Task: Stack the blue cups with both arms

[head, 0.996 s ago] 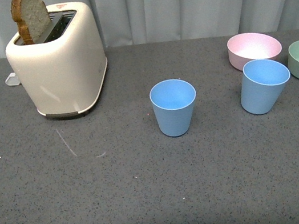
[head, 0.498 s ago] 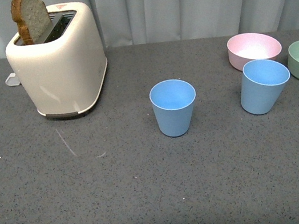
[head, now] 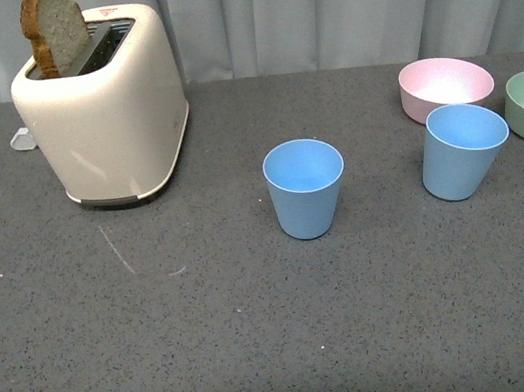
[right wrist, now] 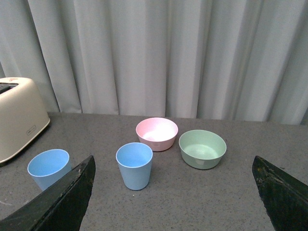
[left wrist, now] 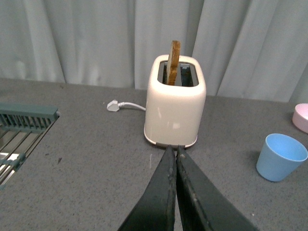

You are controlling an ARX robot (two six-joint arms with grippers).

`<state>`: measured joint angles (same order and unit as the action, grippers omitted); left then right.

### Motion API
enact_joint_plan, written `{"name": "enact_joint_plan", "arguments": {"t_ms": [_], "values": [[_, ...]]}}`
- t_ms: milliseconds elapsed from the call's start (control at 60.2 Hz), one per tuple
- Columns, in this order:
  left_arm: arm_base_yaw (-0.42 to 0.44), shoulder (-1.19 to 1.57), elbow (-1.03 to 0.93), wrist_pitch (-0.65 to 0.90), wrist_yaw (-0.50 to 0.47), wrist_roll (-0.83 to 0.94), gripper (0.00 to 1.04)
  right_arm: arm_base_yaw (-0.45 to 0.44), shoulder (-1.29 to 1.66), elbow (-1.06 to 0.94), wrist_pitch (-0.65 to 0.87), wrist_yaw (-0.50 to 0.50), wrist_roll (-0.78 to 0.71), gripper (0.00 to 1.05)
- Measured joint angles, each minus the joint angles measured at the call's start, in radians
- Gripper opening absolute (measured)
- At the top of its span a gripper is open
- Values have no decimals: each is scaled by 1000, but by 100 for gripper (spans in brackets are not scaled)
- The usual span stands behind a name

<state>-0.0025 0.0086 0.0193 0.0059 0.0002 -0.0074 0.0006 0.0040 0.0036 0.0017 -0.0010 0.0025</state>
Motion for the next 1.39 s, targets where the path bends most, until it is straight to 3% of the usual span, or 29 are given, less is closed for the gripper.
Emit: {"name": "enact_joint_plan", "arguments": {"t_ms": [133, 548, 647, 780, 880, 996, 1395], "values": [[0, -3, 0, -3, 0, 0, 5, 0, 0, 0, 0, 0, 0, 95], [0, -4, 0, -3, 0, 0, 84, 0, 0, 0, -1, 2, -4, 95], [0, -4, 0, -3, 0, 0, 100, -5, 88, 24, -43, 58, -132, 95], [0, -5, 0, -4, 0, 2, 98, -48, 370, 70, 89, 32, -198, 95], [0, -5, 0, -3, 0, 2, 98, -67, 653, 134, 259, 3, -178, 95], [0, -5, 0, -3, 0, 2, 98, -71, 967, 253, 351, -10, -126, 95], [0, -5, 0, -4, 0, 2, 98, -39, 1706, 797, 87, -3, 116, 95]]}}
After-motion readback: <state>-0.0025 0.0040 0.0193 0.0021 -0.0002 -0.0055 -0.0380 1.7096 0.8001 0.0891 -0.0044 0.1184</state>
